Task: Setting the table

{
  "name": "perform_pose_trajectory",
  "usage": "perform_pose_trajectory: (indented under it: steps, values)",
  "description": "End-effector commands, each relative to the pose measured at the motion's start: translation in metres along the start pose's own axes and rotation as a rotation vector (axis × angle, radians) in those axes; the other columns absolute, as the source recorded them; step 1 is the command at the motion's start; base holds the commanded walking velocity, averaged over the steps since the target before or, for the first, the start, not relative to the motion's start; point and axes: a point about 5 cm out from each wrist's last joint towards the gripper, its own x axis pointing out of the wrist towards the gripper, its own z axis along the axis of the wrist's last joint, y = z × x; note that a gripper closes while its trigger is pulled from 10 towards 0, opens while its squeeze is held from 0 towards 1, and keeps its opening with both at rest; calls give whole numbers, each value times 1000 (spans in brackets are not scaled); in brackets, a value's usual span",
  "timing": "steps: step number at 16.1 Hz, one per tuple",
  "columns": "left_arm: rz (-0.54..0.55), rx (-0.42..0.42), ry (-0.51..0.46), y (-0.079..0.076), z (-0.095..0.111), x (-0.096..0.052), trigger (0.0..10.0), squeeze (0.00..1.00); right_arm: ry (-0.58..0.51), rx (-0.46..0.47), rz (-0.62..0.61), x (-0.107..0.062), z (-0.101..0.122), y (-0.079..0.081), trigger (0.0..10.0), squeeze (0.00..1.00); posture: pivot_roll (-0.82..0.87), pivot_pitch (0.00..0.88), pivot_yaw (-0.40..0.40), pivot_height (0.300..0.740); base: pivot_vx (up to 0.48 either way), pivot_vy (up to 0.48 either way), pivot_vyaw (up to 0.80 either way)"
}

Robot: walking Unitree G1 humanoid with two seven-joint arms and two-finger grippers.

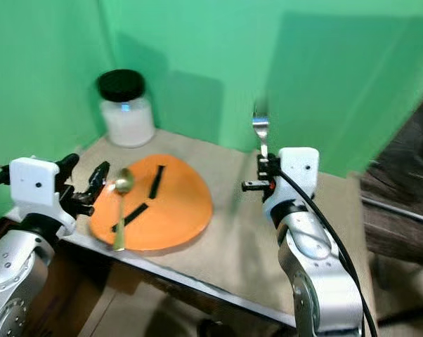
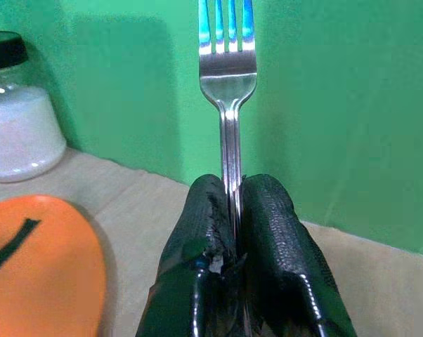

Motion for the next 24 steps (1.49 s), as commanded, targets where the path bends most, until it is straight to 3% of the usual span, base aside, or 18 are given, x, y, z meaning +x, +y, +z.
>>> perform_pose_trajectory:
  steps: [1,14,19,24]
  values:
    - [-15,-3,-3,-2,2,-2,10000,0,5,-7,12,1,1,-2,10000,0,-33,25,-26,740,0,0,-800]
    - [-21,-22,-1,-2,1,-9,10000,0,45,-29,134,-2,-1,5,10000,0,-33,18,-40,740,0,0,-800]
    - [-30,-28,-1,-5,0,-10,10000,0,64,-24,117,-5,-5,3,10000,0,-39,11,-41,740,0,0,-800]
    - [-33,-39,-16,-11,1,-4,10000,0,68,-23,76,-9,-8,0,10000,0,-49,6,-37,740,0,-469,-160]
